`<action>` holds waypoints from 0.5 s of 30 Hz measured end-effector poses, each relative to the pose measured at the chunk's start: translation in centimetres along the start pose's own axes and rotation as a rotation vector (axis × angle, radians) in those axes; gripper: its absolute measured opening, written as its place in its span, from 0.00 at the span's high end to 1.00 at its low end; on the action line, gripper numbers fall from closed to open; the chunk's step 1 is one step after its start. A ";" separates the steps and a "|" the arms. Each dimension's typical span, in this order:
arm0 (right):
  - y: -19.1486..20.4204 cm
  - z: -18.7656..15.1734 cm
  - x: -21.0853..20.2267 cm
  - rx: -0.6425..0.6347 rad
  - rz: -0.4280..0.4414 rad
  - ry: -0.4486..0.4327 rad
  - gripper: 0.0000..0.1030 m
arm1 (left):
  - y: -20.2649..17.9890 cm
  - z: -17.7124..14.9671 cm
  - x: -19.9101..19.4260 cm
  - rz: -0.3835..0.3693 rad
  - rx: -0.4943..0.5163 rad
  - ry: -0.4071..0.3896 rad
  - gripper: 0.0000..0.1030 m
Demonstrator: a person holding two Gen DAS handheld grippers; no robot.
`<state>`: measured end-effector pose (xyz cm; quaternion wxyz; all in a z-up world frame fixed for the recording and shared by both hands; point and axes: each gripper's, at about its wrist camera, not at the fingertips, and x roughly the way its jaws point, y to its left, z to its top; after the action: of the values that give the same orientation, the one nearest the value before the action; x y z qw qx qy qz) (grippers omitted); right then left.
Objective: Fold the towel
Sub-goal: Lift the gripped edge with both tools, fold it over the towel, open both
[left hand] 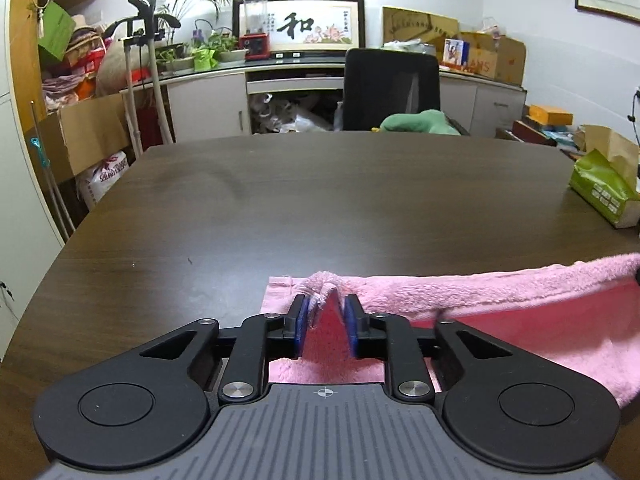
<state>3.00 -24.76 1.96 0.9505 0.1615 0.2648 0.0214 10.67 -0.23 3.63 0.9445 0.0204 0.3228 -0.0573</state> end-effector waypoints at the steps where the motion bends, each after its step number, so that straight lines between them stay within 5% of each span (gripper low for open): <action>1: -0.1 -0.1 0.2 0.006 -0.007 0.005 0.87 | 0.2 0.0 -0.1 0.005 -0.008 -0.004 0.62; 5: -0.8 -0.6 1.1 0.037 -0.035 0.021 0.81 | 1.1 0.0 -1.0 0.044 -0.029 -0.049 0.32; 11: -1.6 -1.0 0.9 0.058 -0.038 -0.009 0.74 | 1.9 -0.8 -2.1 0.050 -0.033 -0.063 0.31; 15: -1.5 -1.3 0.4 0.039 -0.002 -0.029 0.73 | 1.2 -2.7 -2.6 0.018 0.052 -0.045 0.32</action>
<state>2.61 -25.76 0.22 0.9510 0.1798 0.2514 0.0129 7.09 1.37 3.09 0.9511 0.0467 0.2998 -0.0579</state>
